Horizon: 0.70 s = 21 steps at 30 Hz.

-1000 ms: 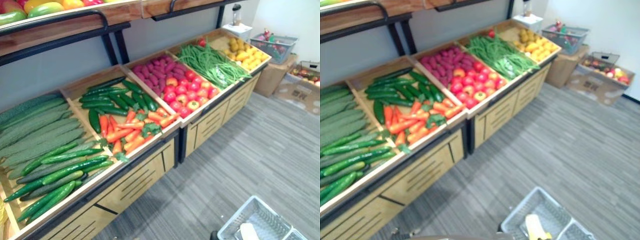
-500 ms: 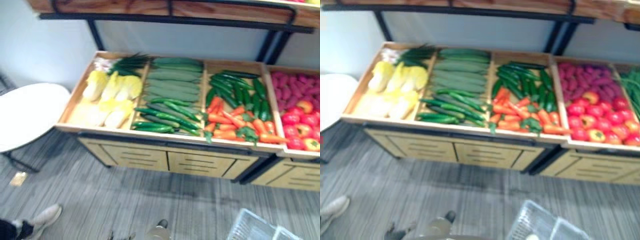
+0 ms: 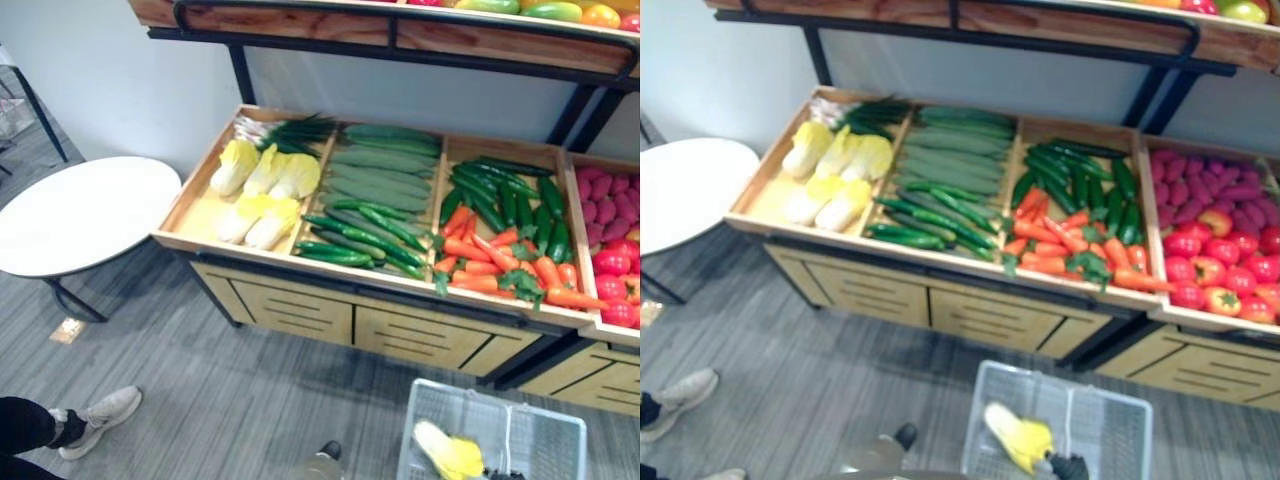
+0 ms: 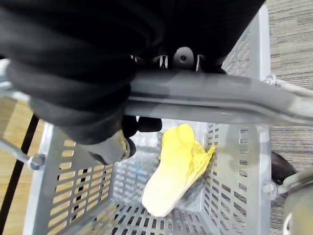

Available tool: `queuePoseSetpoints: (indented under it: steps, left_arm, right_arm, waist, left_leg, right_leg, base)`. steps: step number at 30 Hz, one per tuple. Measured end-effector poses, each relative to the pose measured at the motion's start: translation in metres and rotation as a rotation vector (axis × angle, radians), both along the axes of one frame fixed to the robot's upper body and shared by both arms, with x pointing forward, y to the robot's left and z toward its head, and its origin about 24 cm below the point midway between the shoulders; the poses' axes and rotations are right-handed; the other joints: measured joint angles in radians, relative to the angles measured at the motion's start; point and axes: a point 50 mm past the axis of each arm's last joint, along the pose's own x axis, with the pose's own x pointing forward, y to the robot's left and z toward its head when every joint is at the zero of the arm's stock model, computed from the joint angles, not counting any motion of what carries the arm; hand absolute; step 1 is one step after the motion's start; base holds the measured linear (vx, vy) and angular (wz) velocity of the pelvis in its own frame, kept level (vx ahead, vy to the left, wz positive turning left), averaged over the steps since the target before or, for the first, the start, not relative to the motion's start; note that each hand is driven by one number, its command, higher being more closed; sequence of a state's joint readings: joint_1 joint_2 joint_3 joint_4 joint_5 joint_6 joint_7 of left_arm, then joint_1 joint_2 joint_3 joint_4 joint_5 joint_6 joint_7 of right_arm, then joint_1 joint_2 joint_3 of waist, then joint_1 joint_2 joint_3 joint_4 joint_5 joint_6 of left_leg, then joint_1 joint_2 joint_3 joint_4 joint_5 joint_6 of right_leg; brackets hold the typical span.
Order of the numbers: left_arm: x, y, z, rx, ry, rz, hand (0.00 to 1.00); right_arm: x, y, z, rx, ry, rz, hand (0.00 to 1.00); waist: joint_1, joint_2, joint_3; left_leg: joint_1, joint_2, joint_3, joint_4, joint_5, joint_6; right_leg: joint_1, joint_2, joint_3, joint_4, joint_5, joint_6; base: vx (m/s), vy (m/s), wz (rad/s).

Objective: Pick vegetable in the basket

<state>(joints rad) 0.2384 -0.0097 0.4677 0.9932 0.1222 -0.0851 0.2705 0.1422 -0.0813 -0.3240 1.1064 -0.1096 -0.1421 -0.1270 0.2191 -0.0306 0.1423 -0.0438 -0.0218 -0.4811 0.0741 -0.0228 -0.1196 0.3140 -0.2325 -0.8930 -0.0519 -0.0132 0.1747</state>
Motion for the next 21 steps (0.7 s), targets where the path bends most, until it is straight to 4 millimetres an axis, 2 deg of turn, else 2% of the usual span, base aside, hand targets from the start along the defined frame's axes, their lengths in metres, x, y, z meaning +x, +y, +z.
queuePoseSetpoints:
  steps: [3, 7, 13, 17, 21]
  left_arm:
    - [0.016, 0.000, 0.003, 0.013, -0.042, -0.063, 0.00]
    - [0.034, -0.001, 0.007, 0.026, -0.090, -0.131, 0.00]
    - [0.044, -0.002, 0.009, 0.028, -0.108, -0.195, 0.00]
    - [0.033, -0.002, 0.006, 0.017, -0.072, -0.181, 0.00]
    - [0.005, 0.001, 0.000, -0.003, 0.015, -0.130, 0.00]
  right_arm:
    - [-0.009, -0.003, -0.001, -0.005, 0.030, -0.035, 1.00]
    - [-0.012, -0.004, -0.001, -0.014, 0.039, -0.040, 1.00]
    - [-0.014, -0.003, -0.002, -0.011, 0.054, -0.041, 1.00]
    - [-0.008, -0.007, -0.001, -0.019, 0.042, -0.033, 1.00]
    - [0.004, -0.010, 0.003, -0.036, 0.008, -0.007, 1.00]
  waist:
    - [-0.002, -0.003, -0.007]
    - [-0.017, -0.002, -0.012]
    - [-0.023, -0.001, -0.022]
    - [-0.022, 0.009, -0.035]
    - [-0.031, 0.015, -0.041]
  left_leg:
    - [0.006, 0.000, 0.000, -0.002, 0.000, 0.000]
    - [0.011, 0.001, 0.004, -0.002, -0.001, 0.000]
    - [0.014, 0.009, 0.016, 0.000, -0.001, 0.000]
    - [0.015, 0.030, 0.061, -0.005, -0.003, -0.002]
    - [0.059, 0.076, 0.174, -0.040, -0.010, -0.003]
  right_leg:
    - [0.003, 0.000, 0.001, 0.000, -0.002, 0.000]
    - [0.005, 0.000, 0.007, 0.000, -0.002, 0.000]
    - [0.001, 0.005, 0.026, -0.004, -0.002, 0.000]
    - [-0.027, 0.010, 0.087, -0.005, -0.002, -0.001]
    - [-0.075, 0.021, 0.235, -0.001, -0.002, -0.001]
  base:
    - [0.03, -0.066, -0.01]
    - [0.00, -0.053, -0.04]
    - [-0.04, -0.038, -0.07]
    - [-0.03, -0.031, -0.35]
    - [-0.01, -0.028, -0.73]
